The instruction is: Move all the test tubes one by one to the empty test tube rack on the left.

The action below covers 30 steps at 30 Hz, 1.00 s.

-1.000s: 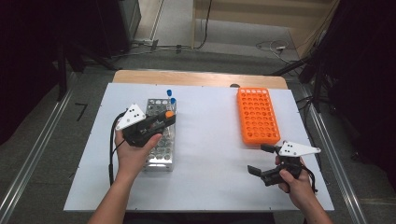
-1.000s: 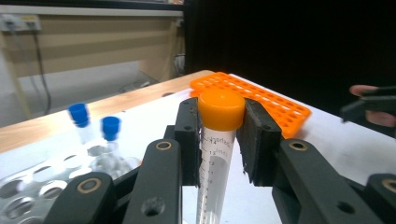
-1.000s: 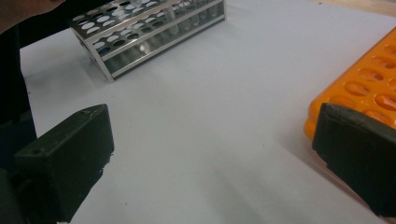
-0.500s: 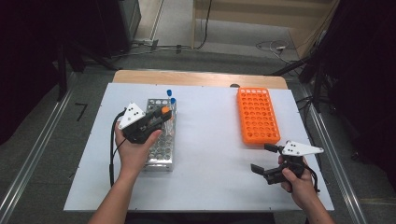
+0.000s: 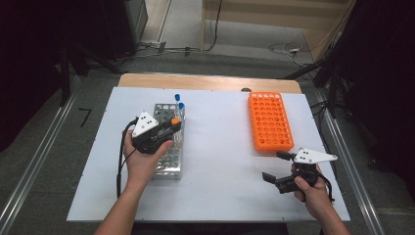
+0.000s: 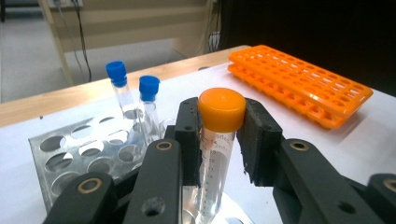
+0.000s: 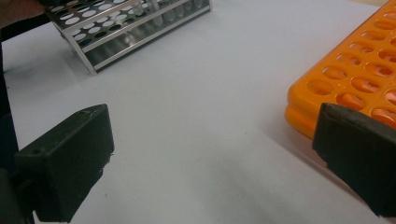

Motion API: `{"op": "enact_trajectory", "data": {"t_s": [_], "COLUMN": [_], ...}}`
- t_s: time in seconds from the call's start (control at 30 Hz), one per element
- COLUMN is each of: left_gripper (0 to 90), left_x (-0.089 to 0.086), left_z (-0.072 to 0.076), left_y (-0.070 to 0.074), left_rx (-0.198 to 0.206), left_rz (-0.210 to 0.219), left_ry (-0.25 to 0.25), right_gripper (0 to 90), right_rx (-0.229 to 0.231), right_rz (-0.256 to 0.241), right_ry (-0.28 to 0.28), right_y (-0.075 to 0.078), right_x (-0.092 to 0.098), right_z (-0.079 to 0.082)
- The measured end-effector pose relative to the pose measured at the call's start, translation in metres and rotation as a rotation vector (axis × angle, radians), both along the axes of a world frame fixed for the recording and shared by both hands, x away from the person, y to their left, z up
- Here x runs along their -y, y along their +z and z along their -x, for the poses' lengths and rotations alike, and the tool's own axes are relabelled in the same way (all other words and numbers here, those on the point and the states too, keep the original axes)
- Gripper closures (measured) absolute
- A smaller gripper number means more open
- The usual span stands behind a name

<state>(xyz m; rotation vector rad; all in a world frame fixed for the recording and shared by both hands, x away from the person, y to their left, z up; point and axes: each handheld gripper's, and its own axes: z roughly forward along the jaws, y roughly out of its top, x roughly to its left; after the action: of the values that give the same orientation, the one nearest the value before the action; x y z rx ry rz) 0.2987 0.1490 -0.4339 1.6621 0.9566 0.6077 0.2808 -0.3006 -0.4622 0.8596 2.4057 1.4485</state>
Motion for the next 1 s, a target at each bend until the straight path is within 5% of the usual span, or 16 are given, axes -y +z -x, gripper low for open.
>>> {"op": "enact_trajectory", "data": {"t_s": [0.27,0.4,0.57,0.83,1.0], "left_gripper": [70.7,68.4,56.2,20.2,7.7], "left_x": [0.002,-0.001,-0.002,-0.008,-0.011], "left_z": [-0.003,-0.003,-0.001,0.005,0.011], "left_y": [-0.003,-0.003,-0.001,0.002,0.002], "left_rx": [-0.074,-0.090,-0.081,-0.052,-0.046], "left_rz": [-0.036,-0.015,0.012,0.072,0.078], "left_ry": [-0.002,-0.027,-0.057,-0.076,-0.100], "right_gripper": [0.0,0.0,0.0,0.0,0.0], "right_rx": [-0.004,-0.003,-0.001,0.003,0.004], "right_rz": [0.002,0.004,0.002,0.000,-0.003], "right_ry": [-0.011,-0.013,-0.018,-0.025,-0.033], "right_y": [-0.001,-0.002,-0.002,-0.002,-0.003], "right_x": [0.002,0.003,0.003,0.005,0.007], "right_z": [-0.002,-0.003,-0.004,-0.005,-0.006]}}
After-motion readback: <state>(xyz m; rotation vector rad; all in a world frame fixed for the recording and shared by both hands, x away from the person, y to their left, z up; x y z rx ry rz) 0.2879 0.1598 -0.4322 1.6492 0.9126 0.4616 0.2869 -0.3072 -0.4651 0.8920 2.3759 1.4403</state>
